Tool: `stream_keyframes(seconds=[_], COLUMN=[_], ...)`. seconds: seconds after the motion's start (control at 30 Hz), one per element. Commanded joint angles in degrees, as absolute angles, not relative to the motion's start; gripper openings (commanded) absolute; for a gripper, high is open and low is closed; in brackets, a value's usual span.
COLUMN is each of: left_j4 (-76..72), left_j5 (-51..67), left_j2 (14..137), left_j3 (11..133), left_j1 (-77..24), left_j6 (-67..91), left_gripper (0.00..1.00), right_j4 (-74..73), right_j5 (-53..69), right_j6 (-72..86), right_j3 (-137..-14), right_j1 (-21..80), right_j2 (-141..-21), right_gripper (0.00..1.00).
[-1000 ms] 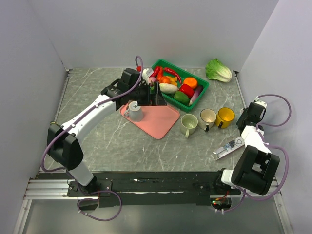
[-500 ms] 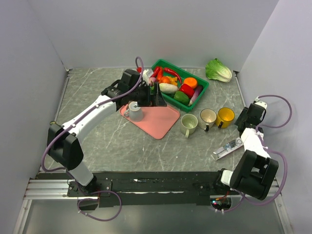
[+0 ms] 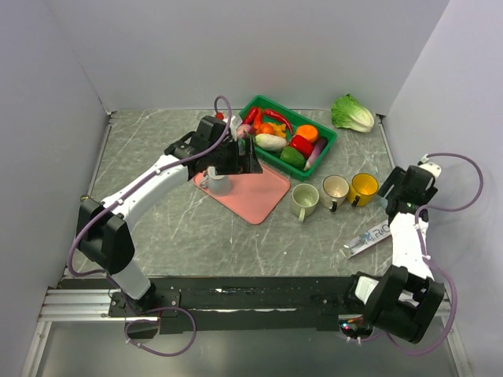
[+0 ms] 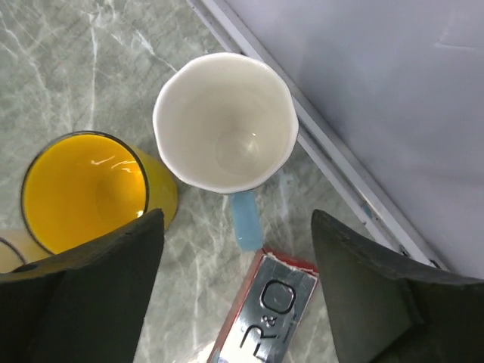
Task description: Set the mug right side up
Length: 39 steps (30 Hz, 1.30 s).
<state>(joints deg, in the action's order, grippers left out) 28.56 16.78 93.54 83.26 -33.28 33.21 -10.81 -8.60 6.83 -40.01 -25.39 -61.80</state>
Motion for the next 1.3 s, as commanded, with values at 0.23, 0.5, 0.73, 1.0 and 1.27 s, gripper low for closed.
stream_keyframes(seconds=[0.23,0.5,0.73,1.0,1.27], left_j4=[34.5,18.5,19.3,19.8,22.3], left_j5=[-10.5,-8.8,-9.4,3.8,12.3], left_j2=[93.3,90.5,91.9,91.3,94.0], left_j3=[85.3,75.3,72.3,68.9,69.4], left_j1=[-33.0,-32.8,-29.5,-24.2,-22.1], left_j6=[26.6,13.8,6.7,-1.3,-4.0], left_gripper=[0.96,0.96,0.96,0.96,0.96], right_j4=[-24.3,-24.7,-28.0,-33.1,-33.9], right_j5=[4.0,15.1,16.7,15.3,15.2], right_j6=[17.7,21.2,21.6,18.7,18.9], right_j3=[-53.8,-54.5,-56.7,-59.7,-61.3], right_j1=[-24.5,-17.1,-12.6,-12.6,-12.6], right_j2=[-57.0,-52.0,-50.8,-51.1,-51.7], right_gripper=[0.87,0.86,0.85,0.85,0.84])
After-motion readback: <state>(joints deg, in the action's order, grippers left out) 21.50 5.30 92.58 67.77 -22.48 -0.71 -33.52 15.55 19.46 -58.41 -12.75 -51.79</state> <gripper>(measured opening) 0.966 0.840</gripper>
